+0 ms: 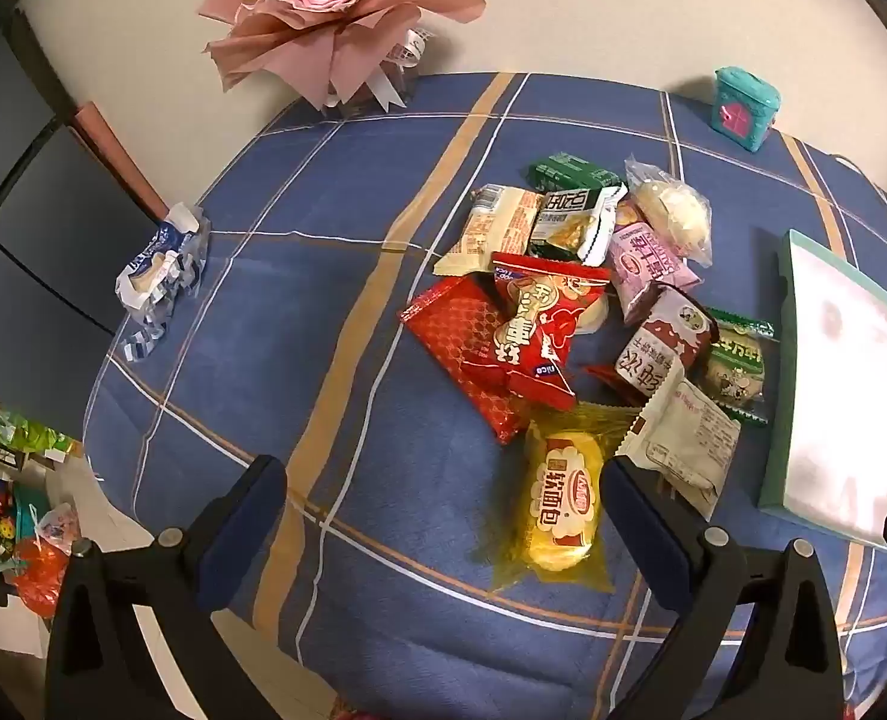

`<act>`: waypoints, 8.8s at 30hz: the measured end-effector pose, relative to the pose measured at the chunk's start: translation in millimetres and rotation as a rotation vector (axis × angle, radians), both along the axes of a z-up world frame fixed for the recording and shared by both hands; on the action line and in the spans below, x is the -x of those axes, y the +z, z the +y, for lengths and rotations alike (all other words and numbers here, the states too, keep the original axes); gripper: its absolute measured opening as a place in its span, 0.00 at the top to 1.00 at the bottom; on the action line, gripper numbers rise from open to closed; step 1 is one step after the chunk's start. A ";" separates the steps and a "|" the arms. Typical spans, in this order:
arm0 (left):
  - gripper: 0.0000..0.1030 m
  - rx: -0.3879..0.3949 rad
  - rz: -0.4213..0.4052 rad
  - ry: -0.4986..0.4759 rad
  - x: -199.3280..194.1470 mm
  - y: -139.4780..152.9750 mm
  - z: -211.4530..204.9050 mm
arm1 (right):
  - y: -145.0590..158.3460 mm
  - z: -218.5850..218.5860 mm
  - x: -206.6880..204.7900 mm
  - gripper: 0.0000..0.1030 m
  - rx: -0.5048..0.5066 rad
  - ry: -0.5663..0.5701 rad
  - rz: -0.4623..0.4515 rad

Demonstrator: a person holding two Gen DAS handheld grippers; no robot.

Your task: Organize snacks

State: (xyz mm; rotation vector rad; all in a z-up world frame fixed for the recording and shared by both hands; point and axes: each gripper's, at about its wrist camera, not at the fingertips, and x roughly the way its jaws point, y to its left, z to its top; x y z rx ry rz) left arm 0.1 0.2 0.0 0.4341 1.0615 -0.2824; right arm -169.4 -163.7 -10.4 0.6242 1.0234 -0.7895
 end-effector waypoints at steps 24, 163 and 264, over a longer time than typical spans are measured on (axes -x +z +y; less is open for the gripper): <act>0.00 0.023 -0.003 -0.013 0.3 2.4 -1.4 | -1.0 2.6 -0.4 0.00 0.024 0.005 0.010; 0.01 0.166 0.372 0.078 -39.3 -62.8 -7.6 | -95.5 53.6 -125.6 0.43 -0.116 0.501 0.074; 0.59 0.318 0.486 0.289 -45.1 -103.6 11.9 | -107.3 45.3 -168.7 0.47 -0.095 0.587 0.116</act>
